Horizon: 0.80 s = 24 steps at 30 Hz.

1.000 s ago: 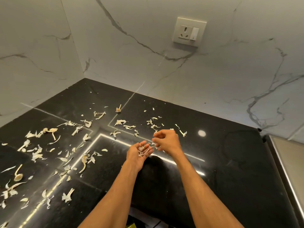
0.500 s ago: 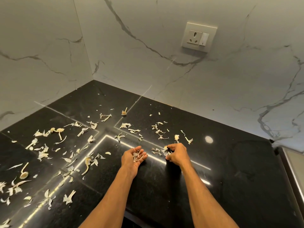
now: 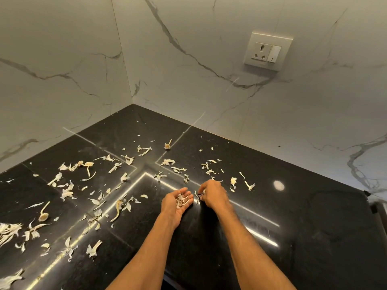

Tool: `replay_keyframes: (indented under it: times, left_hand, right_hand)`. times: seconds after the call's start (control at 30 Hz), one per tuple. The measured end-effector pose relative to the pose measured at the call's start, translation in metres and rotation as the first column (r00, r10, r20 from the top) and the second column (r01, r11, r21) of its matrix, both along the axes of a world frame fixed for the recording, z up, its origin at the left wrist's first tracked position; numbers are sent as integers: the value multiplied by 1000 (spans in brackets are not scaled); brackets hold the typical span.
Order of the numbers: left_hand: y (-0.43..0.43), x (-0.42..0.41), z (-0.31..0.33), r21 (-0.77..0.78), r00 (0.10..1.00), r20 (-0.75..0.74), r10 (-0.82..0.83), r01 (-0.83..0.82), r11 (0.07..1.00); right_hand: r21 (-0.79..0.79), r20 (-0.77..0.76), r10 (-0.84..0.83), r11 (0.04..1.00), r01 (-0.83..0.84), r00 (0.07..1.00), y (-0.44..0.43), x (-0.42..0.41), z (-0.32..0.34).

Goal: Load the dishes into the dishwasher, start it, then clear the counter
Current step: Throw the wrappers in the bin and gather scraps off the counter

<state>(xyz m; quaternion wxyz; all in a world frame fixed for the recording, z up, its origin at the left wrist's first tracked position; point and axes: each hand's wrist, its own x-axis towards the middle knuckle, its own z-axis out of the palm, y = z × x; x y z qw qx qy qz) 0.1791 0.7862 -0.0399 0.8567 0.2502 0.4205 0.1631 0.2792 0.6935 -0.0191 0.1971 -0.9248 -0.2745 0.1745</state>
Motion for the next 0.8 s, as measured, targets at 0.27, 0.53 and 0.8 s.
replay_keyframes:
  times: [0.27,0.53,0.8]
  left_hand:
    - [0,1,-3,-3,999,22,27,-27,1000]
    - [-4,5,-3,14,988,-15,151,-151,988]
    - [-6,9,-4,-4,993,10,114,-114,993]
  right_hand:
    - [73,-110,-138,987,146,984,2,8,-3]
    - [21,81,-16,1000,14,997,21,-7,-11]
    - [175,-479,-178,940,293,860,5,14,10]
